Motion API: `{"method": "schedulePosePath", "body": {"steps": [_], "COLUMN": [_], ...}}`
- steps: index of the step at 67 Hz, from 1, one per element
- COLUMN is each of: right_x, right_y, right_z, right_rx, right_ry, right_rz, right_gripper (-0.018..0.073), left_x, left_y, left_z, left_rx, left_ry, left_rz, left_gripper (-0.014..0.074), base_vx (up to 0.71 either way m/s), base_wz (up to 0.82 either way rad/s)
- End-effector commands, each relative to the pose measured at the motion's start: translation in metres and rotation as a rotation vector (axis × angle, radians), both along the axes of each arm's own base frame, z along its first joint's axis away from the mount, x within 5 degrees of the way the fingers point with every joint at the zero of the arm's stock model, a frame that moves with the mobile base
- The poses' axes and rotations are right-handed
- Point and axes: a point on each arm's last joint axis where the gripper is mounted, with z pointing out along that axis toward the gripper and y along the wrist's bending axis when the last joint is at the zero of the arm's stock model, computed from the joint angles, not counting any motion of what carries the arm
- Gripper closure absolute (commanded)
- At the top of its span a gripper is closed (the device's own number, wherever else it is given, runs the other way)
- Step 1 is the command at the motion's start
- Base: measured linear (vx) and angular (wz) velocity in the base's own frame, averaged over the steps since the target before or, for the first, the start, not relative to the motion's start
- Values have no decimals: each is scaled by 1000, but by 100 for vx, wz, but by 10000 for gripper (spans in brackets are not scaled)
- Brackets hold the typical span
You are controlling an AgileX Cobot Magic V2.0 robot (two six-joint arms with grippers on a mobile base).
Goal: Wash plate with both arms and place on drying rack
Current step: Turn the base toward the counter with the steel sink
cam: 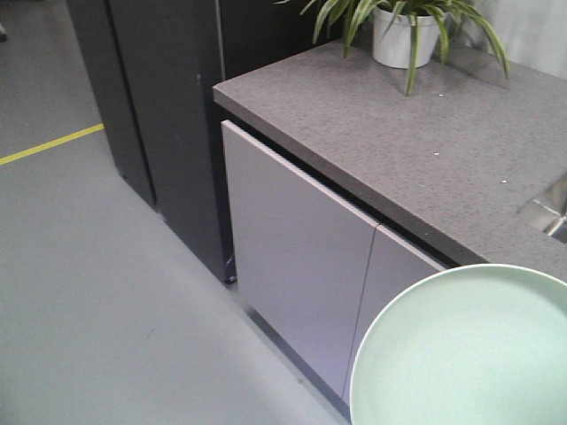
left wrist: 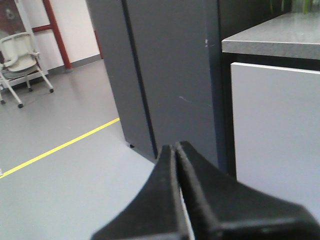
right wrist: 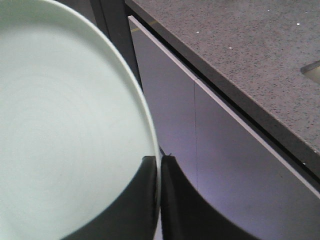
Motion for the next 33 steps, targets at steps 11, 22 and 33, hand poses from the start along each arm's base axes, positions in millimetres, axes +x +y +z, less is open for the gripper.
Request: {"method": "schedulePosePath", "body": {"steps": [11, 22, 33], "right_x": [2, 2, 2], "right_y": [-1, -1, -1], "right_z": [13, 13, 13], "right_rx": [24, 24, 24], "right_ry": [-80, -80, -80], "right_rz": [-20, -20, -20], "right_gripper": [561, 561, 561], "left_x": [-1, -1, -1], "left_y": [-1, -1, -1], "left_z": [14, 14, 14], "left_rx": [0, 0, 0], "left_ry": [-107, -107, -107], "left_rz": [-8, -8, -8], "left_gripper": [603, 603, 603], "base_vx": [6, 6, 6], "base_wz": [-25, -24, -25]}}
